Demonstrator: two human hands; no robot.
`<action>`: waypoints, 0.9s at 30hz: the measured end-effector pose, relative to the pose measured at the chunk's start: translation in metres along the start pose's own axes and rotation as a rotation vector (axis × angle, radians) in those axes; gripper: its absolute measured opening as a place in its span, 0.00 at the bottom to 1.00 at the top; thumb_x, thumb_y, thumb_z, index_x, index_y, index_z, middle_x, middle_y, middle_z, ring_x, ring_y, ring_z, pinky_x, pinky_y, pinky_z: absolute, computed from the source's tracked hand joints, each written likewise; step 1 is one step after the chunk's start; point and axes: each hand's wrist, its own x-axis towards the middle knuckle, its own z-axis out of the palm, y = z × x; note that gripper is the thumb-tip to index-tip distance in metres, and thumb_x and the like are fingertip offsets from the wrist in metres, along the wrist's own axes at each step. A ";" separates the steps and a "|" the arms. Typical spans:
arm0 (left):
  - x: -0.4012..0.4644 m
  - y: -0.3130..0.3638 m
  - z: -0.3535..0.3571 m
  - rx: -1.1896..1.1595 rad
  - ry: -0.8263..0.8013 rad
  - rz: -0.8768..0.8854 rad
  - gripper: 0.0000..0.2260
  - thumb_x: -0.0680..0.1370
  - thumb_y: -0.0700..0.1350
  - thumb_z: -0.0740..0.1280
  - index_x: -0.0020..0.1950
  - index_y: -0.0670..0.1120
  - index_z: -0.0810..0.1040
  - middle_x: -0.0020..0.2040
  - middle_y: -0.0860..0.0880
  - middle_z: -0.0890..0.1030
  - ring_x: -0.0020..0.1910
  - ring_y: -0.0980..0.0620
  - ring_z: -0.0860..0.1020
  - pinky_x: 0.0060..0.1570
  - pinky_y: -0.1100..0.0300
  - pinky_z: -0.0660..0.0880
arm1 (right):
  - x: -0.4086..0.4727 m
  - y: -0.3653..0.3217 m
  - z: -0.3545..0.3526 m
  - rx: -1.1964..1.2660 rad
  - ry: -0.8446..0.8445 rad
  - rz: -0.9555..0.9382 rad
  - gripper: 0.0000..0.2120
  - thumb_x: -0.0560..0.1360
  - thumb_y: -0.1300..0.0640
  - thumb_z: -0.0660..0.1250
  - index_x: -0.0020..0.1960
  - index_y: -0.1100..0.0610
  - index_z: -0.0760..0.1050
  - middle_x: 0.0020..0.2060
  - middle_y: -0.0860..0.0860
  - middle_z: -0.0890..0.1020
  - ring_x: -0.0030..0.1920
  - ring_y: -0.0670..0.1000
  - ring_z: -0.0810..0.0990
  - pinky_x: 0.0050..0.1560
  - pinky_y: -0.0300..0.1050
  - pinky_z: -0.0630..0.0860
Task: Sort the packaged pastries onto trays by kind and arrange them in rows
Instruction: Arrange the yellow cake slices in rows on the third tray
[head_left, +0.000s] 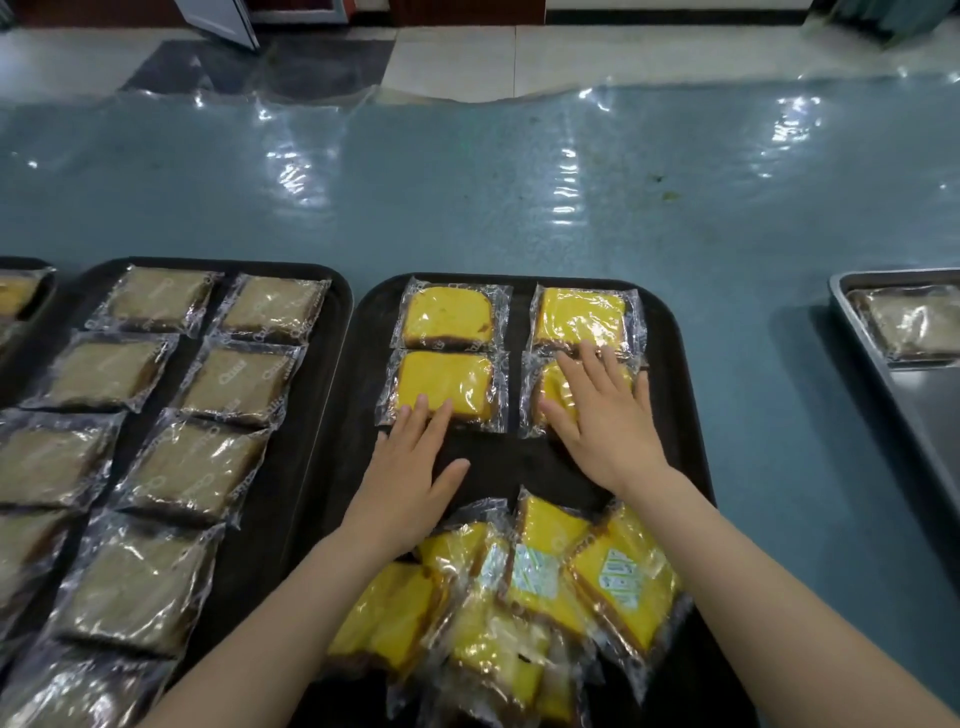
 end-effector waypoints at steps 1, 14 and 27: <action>-0.012 -0.002 -0.001 -0.037 -0.013 -0.020 0.28 0.80 0.57 0.53 0.76 0.57 0.42 0.77 0.54 0.40 0.74 0.57 0.38 0.71 0.54 0.40 | -0.011 -0.002 -0.001 0.041 -0.009 0.000 0.32 0.78 0.34 0.43 0.78 0.47 0.51 0.78 0.48 0.46 0.77 0.50 0.39 0.74 0.59 0.40; -0.129 -0.043 0.006 -0.212 -0.151 -0.051 0.24 0.81 0.55 0.55 0.76 0.55 0.55 0.77 0.54 0.52 0.75 0.57 0.49 0.70 0.62 0.47 | -0.139 -0.025 0.001 0.141 -0.250 -0.056 0.29 0.77 0.36 0.56 0.76 0.44 0.58 0.76 0.44 0.59 0.77 0.49 0.51 0.75 0.57 0.50; -0.150 -0.060 0.019 -0.118 -0.330 0.133 0.30 0.80 0.59 0.55 0.77 0.53 0.46 0.78 0.51 0.43 0.75 0.54 0.41 0.73 0.56 0.42 | -0.174 -0.043 0.001 0.142 -0.361 0.019 0.30 0.72 0.41 0.59 0.73 0.41 0.59 0.75 0.43 0.61 0.77 0.46 0.46 0.74 0.60 0.43</action>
